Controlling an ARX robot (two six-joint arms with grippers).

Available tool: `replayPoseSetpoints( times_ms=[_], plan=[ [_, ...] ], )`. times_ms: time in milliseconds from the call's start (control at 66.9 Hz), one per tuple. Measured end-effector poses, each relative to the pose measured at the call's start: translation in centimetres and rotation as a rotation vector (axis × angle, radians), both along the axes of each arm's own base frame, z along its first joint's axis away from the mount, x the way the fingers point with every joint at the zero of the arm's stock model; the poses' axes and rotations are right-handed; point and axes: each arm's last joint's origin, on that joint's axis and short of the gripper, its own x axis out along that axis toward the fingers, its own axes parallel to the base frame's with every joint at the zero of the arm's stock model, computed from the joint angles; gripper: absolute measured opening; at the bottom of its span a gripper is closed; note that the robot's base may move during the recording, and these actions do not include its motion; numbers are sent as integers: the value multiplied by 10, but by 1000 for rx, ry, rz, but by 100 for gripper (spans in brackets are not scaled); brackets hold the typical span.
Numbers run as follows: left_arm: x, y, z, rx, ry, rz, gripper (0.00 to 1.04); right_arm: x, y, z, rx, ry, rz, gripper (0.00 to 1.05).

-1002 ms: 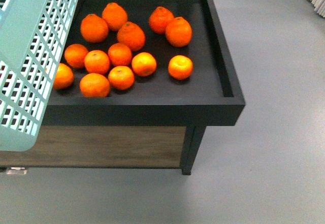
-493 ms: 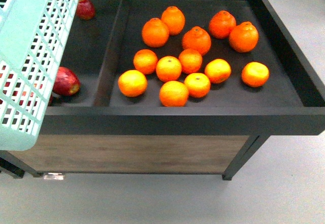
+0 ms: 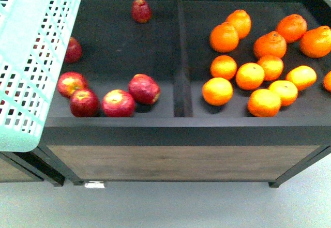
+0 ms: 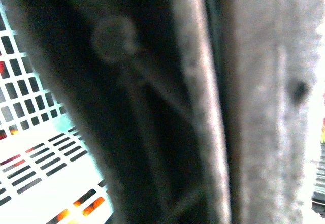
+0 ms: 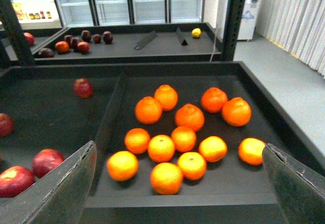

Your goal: Pick lemon and mango into basket

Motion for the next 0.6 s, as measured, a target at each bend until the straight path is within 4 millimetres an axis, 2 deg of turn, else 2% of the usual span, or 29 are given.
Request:
replayPoseSetpoints(
  times_ms=[598],
  plan=[
    [0,0,-1,0,2,2,15,0,0,0,0,0,2,96]
  ],
)
